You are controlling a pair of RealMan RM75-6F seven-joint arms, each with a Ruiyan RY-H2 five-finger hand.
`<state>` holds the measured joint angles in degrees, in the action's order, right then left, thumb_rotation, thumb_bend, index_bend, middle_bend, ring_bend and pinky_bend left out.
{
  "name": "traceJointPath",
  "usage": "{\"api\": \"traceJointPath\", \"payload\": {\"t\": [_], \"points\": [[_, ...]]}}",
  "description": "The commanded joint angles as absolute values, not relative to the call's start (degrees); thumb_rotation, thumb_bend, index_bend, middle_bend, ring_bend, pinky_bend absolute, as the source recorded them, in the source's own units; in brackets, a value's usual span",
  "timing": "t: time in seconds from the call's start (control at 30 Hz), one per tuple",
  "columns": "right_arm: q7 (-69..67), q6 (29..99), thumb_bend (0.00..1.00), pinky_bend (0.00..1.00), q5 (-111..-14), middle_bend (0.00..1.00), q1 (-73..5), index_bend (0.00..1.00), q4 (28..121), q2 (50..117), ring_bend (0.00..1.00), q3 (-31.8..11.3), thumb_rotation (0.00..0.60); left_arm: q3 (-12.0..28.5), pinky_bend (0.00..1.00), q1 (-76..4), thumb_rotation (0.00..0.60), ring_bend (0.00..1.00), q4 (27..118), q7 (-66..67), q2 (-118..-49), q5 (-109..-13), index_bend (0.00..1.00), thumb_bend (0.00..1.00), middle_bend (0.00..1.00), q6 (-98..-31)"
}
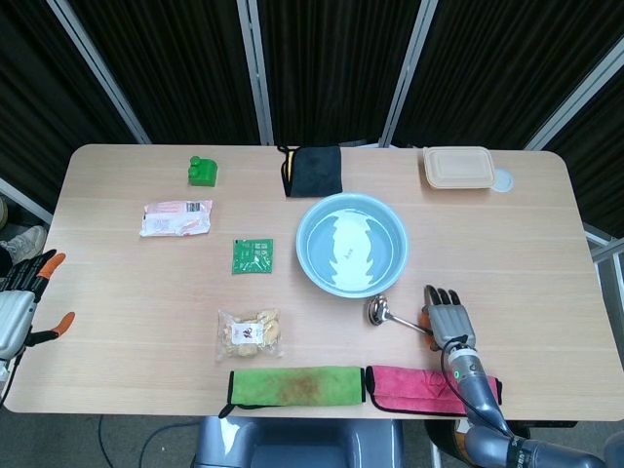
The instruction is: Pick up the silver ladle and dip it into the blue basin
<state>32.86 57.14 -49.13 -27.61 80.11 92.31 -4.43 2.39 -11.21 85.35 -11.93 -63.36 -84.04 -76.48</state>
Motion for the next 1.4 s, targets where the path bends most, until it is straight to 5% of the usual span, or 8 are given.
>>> {"api": "traceJointPath", "payload": {"t": [0.03, 0.77, 1.4], "points": [[32.9, 57.2, 0.28, 0.0, -49.1, 0.0, -27.6, 0.52, 80.1, 92.4, 0.0, -4.4, 0.6, 2.4, 0.0, -11.2, 0.6, 0.0, 85.3, -12.0, -63.3, -84.1, 0.0, 0.31, 0.0, -76.6], [31.4, 57.8, 0.42, 0.0, -50.4, 0.0, -27.3, 0.62, 79.4, 92.4, 0.0, -3.8, 0.6, 2.2, 0.0, -11.2, 0.6, 0.0, 85.5, -11.9, -63.3, -84.6, 0.0, 0.31, 0.0, -76.8], [37.5, 64.9, 0.47, 0.0, -51.0, 0.0, -25.8, 0.64, 87.8, 87.7, 0.0, -2.5, 0.6, 1.8, 0.0, -10.9, 0.6, 0.0, 85.8, -12.6, -62.9, -85.7, 0.0, 0.31, 0.0, -77.7]]}}
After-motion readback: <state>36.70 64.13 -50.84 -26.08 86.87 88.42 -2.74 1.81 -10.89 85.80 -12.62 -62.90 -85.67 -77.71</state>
